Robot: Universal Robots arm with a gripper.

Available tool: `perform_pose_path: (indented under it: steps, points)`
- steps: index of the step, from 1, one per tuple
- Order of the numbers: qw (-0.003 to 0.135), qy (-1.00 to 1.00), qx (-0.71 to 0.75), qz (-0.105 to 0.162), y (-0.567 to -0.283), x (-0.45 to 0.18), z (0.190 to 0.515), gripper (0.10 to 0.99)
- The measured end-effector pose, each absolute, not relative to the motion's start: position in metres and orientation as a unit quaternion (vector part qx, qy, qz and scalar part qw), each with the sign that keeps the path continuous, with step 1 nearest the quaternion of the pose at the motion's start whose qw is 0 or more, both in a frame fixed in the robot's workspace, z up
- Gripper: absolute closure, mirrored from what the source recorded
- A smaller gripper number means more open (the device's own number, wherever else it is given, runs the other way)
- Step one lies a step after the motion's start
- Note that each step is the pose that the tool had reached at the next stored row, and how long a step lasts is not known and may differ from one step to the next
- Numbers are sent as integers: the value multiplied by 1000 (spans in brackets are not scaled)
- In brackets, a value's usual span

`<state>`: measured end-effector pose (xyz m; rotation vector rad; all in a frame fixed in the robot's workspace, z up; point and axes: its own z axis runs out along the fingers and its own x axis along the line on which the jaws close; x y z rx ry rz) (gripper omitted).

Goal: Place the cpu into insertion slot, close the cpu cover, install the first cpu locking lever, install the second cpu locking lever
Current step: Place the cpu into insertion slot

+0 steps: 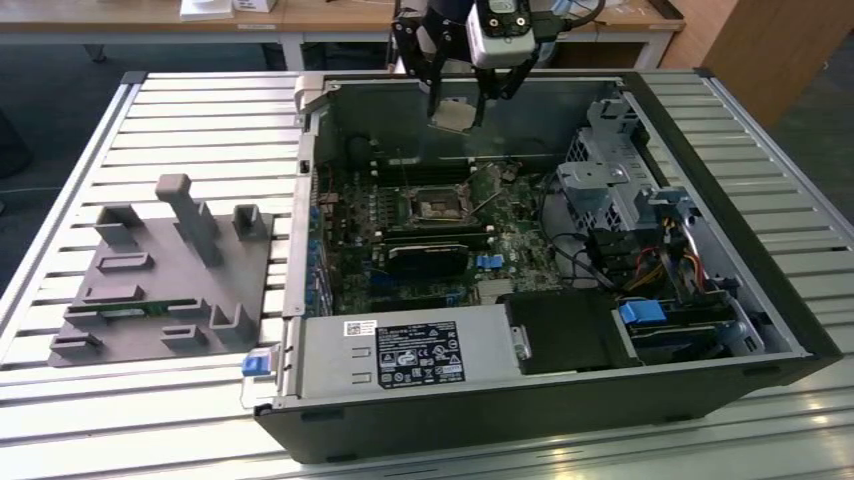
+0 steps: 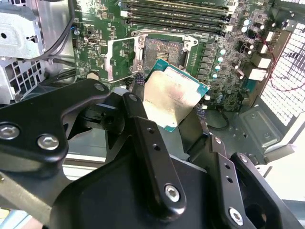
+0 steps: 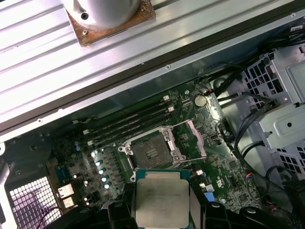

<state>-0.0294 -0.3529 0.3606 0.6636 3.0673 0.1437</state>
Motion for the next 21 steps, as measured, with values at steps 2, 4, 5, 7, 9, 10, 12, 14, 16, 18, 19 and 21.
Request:
perform_pose_path:
  steps: [2, 4, 5, 7, 9, 10, 12, 14, 16, 18, 19, 21]
  points:
    - [0, 976, 214, 46, -353, -29, 361, 549]
    - [0, 975, 217, 46, -353, -29, 361, 549]
    - [0, 975, 218, 46, -353, -29, 361, 549]
    - [0, 974, 221, 46, -353, -29, 360, 549]
    - [1, 973, 224, 46, -353, -29, 360, 549]
    - [1, 973, 226, 46, -353, -29, 360, 549]
    - [1, 972, 228, 46, -353, -29, 360, 549]
    - [1, 972, 231, 46, -353, -29, 360, 549]
    - [1, 971, 234, 46, -353, -29, 360, 549]
    - [1, 970, 237, 46, -353, -29, 360, 549]
    - [1, 970, 238, 46, -353, -29, 360, 549]
    - [1, 970, 241, 46, -353, -29, 360, 549]
